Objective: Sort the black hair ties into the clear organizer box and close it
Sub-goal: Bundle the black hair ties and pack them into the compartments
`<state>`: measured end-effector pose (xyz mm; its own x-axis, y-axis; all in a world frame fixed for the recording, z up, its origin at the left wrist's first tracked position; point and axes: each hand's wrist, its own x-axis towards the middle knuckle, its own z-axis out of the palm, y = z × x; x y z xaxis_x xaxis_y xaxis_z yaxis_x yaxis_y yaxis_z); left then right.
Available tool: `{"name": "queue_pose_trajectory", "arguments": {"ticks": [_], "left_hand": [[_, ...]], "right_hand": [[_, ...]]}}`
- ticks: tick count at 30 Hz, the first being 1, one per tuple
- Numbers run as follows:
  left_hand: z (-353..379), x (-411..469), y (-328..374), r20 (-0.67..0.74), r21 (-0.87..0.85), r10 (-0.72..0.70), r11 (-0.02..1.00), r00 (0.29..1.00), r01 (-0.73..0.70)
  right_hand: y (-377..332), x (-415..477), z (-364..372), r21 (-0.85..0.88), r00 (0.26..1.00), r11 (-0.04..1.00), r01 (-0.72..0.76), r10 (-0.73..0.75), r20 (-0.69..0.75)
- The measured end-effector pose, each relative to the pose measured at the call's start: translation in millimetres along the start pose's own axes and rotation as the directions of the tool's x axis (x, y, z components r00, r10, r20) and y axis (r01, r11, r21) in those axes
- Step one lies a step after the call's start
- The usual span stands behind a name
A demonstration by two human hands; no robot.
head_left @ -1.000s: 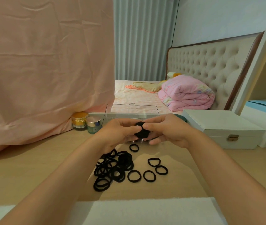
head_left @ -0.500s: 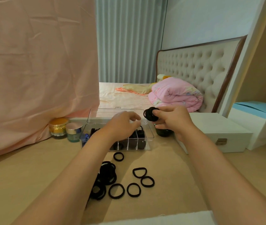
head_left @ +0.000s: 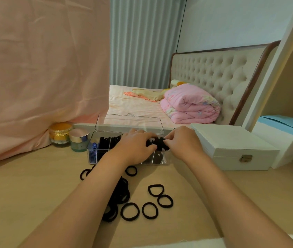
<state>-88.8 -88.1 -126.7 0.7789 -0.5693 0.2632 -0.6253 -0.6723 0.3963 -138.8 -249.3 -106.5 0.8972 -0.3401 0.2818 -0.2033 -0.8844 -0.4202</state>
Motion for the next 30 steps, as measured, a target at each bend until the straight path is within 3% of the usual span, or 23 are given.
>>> {"name": "queue_pose_trajectory", "arguments": {"ticks": [3, 6, 10, 13, 16, 19, 23, 28, 30], "left_hand": [[1, -1, 2, -0.065, -0.006, 0.061, 0.998, 0.996, -0.061], [2, -1, 3, -0.095, -0.038, 0.121, 0.991, 0.988, -0.125], [5, -3, 8, -0.046, -0.063, 0.153, 0.986, 0.987, -0.156], [7, -3, 10, -0.032, 0.013, 0.175, 0.984, 0.984, -0.175], [10, -2, 13, 0.002, 0.079, 0.190, 0.979, 0.982, -0.189], [12, 0, 14, 0.072, 0.133, 0.169, 0.975, 0.983, -0.178], [6, 1, 8, 0.000, -0.039, 0.118, 0.992, 0.993, -0.118], [5, -1, 4, -0.038, -0.027, 0.108, 0.994, 0.993, -0.109], [7, -3, 5, 0.013, 0.060, 0.118, 0.991, 0.993, -0.119]], "right_hand": [[-4, -2, -6, -0.192, 0.996, 0.981, 0.005, 0.012, 0.089], [-3, 1, -3, -0.242, 0.978, 0.970, -0.010, 0.060, 0.200], [4, 3, -4, 0.000, 0.933, 1.000, 0.012, -0.011, 0.359], [13, 3, -15, 0.258, 0.930, 0.966, -0.010, -0.086, 0.358], [22, 3, -20, 0.351, 0.930, 0.935, -0.051, -0.083, 0.358], [24, 2, -23, 0.243, 0.949, 0.968, 0.055, -0.126, 0.290], [23, -4, -21, 0.135, 0.955, 0.970, 0.203, -0.227, 0.193], [19, -10, -4, -0.200, 0.883, 0.895, 0.399, -0.316, 0.346], [19, -10, -1, -0.203, 0.888, 0.895, 0.398, -0.321, 0.328]]}}
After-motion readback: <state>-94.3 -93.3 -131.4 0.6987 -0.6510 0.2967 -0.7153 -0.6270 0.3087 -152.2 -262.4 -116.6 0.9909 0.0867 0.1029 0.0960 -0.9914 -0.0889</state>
